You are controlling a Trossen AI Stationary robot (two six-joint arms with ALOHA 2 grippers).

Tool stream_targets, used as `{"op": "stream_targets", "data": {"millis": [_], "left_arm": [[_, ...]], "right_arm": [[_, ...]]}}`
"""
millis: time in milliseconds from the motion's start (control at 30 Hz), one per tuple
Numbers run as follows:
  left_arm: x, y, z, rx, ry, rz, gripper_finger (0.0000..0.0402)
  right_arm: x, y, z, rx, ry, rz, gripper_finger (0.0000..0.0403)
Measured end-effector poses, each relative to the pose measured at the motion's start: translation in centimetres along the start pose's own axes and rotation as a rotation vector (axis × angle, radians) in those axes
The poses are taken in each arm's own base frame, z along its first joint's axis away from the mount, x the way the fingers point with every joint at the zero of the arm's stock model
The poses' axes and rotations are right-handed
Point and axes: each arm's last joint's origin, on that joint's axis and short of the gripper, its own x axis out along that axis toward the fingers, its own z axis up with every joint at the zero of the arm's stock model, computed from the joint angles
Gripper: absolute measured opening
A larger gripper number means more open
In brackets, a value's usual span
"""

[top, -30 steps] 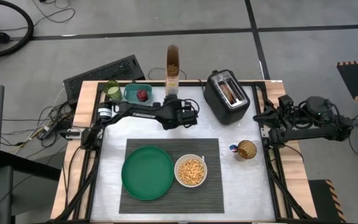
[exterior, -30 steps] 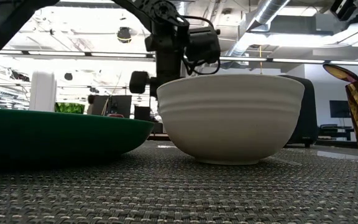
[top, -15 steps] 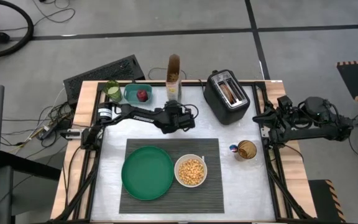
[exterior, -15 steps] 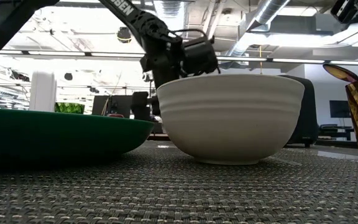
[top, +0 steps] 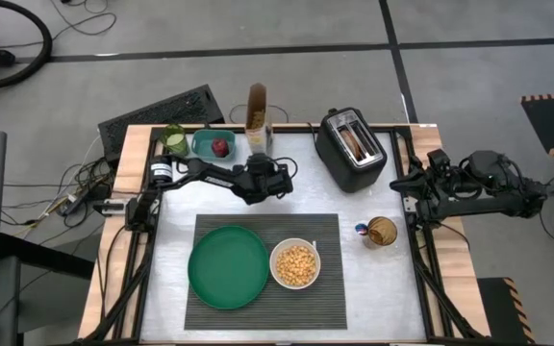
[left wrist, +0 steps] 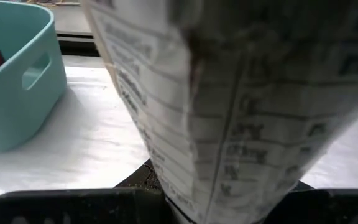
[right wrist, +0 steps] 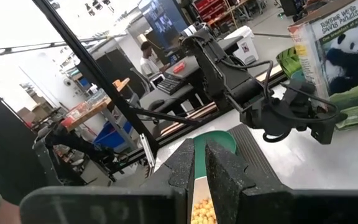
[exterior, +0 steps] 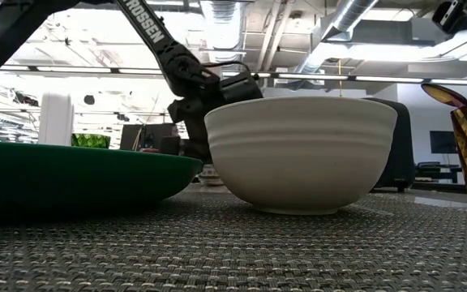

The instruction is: Arrange a breakfast setting

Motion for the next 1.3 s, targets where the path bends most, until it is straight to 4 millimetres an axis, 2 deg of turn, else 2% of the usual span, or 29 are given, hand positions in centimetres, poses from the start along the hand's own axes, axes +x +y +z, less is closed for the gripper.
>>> {"op": "stream_targets", "data": {"millis": [267, 500, 800, 933, 1300], "left_arm": [[0.6, 0.2, 0.3, 0.019, 0.007, 0.009, 0.0084], [1.5, 0.5, -1.6, 0.042, 0.028, 0.041, 0.0081], [1.3, 0.6, -2.0, 0.047, 0.025, 0.044, 0.0082], [1.1, 0.5, -2.3, 0.081, 0.033, 0.038, 0.0111], [0.2, 0.4, -2.7, 0.236, 0.113, 0.012, 0.0236]], "right_arm": [[0.0, 0.0, 0.0, 0.000, -0.008, -0.011, 0.0068], [0.0, 0.0, 0.0, 0.000, -0.013, -0.018, 0.0068], [0.0, -0.1, 0.0, 0.003, -0.013, -0.019, 0.0068], [0.0, -0.1, 0.0, 0.003, -0.013, -0.019, 0.0068], [0.0, -0.1, 0.1, -0.020, -0.031, -0.050, 0.0068]]}}
